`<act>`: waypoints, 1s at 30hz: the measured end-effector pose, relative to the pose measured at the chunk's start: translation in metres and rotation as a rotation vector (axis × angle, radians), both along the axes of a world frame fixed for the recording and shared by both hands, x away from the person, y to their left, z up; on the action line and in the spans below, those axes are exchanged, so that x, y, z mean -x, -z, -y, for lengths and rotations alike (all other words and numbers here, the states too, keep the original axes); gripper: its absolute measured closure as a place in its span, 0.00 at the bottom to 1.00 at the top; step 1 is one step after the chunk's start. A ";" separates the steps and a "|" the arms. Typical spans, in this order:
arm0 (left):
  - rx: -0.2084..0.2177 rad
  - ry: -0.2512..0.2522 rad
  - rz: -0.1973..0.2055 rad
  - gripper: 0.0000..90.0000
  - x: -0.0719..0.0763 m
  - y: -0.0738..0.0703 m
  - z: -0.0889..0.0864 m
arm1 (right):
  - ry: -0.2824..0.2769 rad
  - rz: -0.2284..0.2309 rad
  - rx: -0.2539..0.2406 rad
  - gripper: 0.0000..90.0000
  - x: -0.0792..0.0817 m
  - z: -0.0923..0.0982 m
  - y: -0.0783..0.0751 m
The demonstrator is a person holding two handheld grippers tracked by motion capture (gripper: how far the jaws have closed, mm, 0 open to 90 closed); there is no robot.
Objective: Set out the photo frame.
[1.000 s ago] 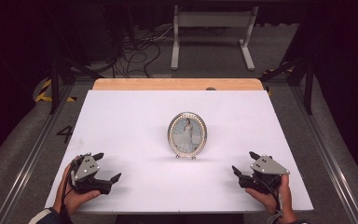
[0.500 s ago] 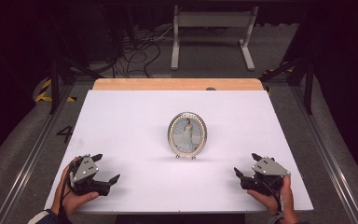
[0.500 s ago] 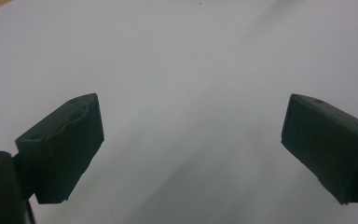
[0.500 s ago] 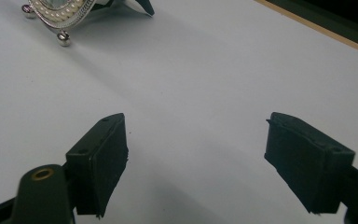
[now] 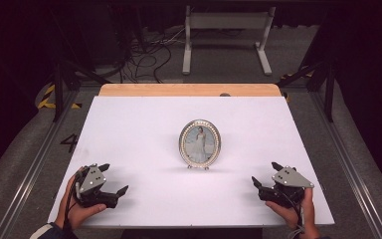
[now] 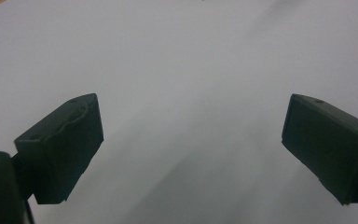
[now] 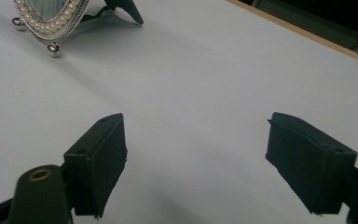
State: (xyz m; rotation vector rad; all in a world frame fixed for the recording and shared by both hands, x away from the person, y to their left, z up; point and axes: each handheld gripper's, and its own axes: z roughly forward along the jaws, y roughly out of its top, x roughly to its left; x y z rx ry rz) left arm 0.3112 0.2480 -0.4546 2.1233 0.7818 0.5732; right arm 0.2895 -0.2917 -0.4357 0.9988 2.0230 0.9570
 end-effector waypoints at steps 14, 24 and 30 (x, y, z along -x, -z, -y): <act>0.004 -0.003 -0.003 0.07 0.000 0.000 0.000 | 0.027 0.028 -0.021 0.23 0.002 0.002 -0.002; -0.003 0.004 -0.010 0.07 -0.003 0.002 0.001 | 0.024 0.021 -0.027 0.22 0.001 0.003 0.000; 0.003 0.002 -0.012 0.07 -0.005 0.002 0.002 | 0.022 0.014 -0.024 0.22 0.000 0.002 0.002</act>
